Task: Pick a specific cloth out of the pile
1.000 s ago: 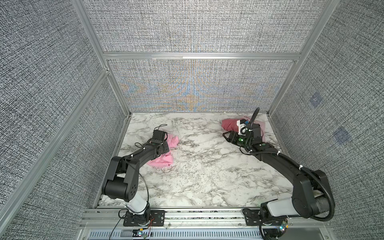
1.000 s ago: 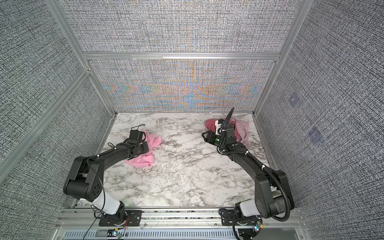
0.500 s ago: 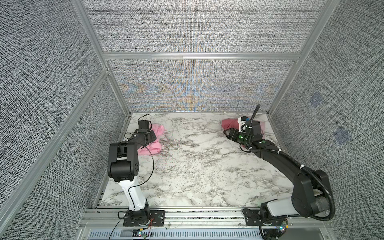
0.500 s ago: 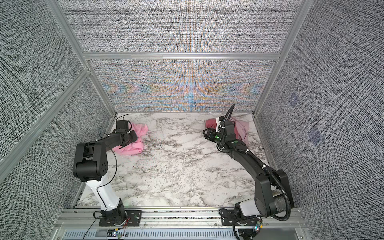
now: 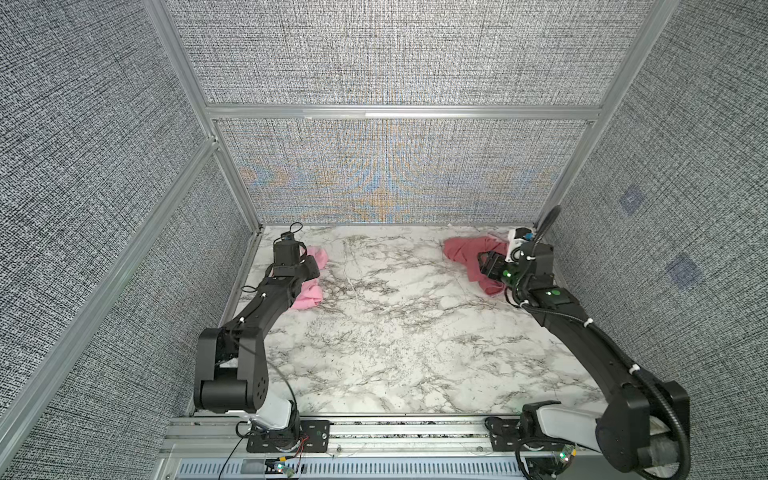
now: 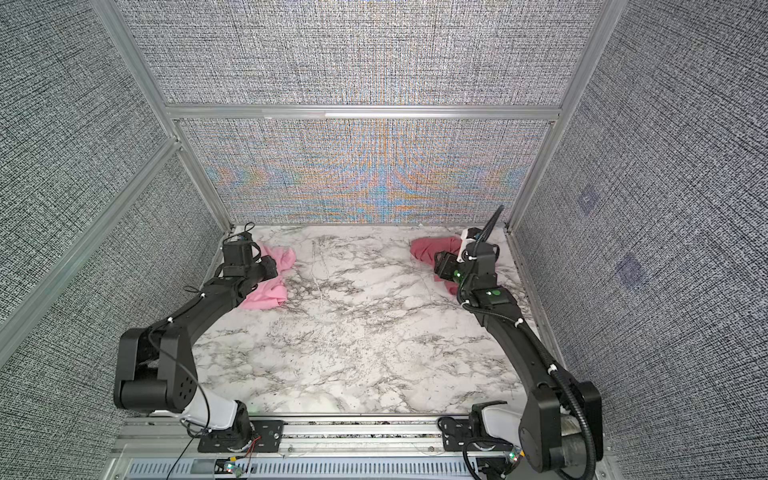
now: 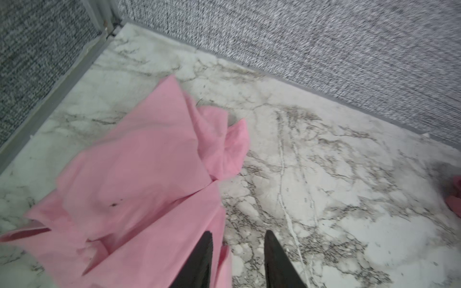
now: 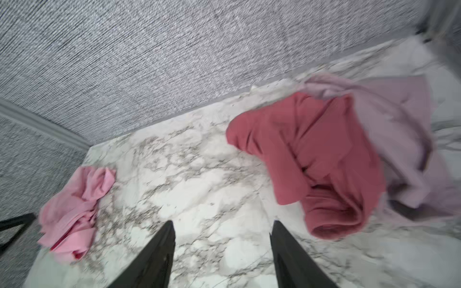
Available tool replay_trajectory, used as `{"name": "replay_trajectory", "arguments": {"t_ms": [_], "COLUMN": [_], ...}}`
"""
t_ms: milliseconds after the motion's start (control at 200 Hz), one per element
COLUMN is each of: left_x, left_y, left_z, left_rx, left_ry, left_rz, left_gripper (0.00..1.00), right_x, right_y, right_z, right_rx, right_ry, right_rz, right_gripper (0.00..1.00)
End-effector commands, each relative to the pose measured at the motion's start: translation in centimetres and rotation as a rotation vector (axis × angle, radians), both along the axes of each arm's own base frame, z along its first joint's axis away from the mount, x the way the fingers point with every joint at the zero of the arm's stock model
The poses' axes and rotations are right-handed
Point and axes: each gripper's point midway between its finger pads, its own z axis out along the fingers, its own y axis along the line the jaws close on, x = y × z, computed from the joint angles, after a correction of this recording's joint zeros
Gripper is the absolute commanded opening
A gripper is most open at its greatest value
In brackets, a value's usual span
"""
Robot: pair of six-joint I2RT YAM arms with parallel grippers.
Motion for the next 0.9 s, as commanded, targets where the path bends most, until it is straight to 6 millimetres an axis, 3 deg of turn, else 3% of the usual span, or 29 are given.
{"name": "replay_trajectory", "arguments": {"t_ms": [0, 115, 260, 340, 560, 710, 896], "left_x": [-0.1, -1.1, -2.2, -2.9, -4.7, -5.1, -6.3], "left_y": [0.0, 0.7, 3.1, 4.9, 7.7, 8.0, 7.0], "left_z": [2.7, 3.2, 3.1, 2.3, -1.0, -2.9, -3.3], "left_rx": [0.056, 0.097, 0.165, 0.224, 0.356, 0.415, 0.401], "left_ry": [-0.131, -0.163, -0.199, -0.221, -0.215, -0.236, -0.389], "left_rz": [-0.027, -0.011, 0.104, 0.187, 0.306, 0.296, 0.233], "left_gripper": [0.49, 0.62, 0.72, 0.98, 0.99, 0.99, 0.99], "right_x": [-0.6, -1.6, -2.0, -2.2, -2.0, -1.6, -1.5], "right_y": [-3.9, -6.8, -8.9, -9.8, -10.2, -10.0, -8.8], "right_z": [-0.4, -2.0, -4.9, -6.5, -9.9, -11.1, -12.2], "right_rx": [-0.127, -0.223, -0.367, -0.428, -0.494, -0.483, -0.470], "right_ry": [-0.040, -0.077, -0.082, -0.081, -0.108, -0.136, -0.186], "right_rz": [-0.128, -0.228, -0.276, -0.300, -0.304, -0.298, -0.234], "right_gripper": [0.69, 0.77, 0.81, 0.83, 0.84, 0.84, 0.85]}}
